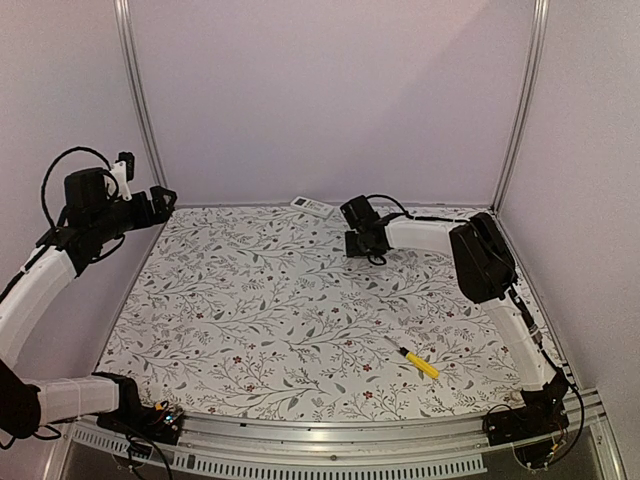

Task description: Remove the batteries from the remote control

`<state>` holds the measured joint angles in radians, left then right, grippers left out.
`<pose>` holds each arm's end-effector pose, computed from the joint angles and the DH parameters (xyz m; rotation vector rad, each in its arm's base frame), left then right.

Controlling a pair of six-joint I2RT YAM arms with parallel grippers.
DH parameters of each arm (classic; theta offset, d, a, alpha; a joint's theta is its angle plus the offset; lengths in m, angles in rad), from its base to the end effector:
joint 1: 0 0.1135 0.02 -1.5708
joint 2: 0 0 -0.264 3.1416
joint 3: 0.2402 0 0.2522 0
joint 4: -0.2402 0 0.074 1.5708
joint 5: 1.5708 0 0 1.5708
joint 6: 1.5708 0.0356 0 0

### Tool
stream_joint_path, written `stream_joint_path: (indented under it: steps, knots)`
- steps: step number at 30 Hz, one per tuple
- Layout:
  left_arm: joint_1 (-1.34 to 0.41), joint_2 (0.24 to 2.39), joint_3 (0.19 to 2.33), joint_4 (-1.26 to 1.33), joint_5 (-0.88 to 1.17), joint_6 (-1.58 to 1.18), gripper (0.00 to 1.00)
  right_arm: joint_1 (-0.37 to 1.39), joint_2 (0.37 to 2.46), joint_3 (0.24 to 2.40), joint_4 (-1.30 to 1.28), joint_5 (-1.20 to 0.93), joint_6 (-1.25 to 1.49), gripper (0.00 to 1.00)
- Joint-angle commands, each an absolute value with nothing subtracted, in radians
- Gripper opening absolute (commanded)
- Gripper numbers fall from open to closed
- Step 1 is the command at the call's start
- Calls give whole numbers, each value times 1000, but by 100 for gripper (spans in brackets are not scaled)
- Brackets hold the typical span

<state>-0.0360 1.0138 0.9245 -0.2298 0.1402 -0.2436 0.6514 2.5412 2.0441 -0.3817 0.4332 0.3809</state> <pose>0.2332 -0.0134 0.3412 -0.1008 1.8969 -0.3230 0.4461 0.3213 0.1167 -0.1314 2.3411 -0.0315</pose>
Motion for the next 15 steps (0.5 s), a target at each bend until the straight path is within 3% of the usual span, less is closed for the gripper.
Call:
stream_joint_path:
  steps: [1,15]
  knots:
    - [-26,1010,917,-236,156,-249,100,649,2587,2085,-380,455,383,57]
    - [-27,1013,914,-236,153,-247,100,649,2560,2091,-346,390,378,23]
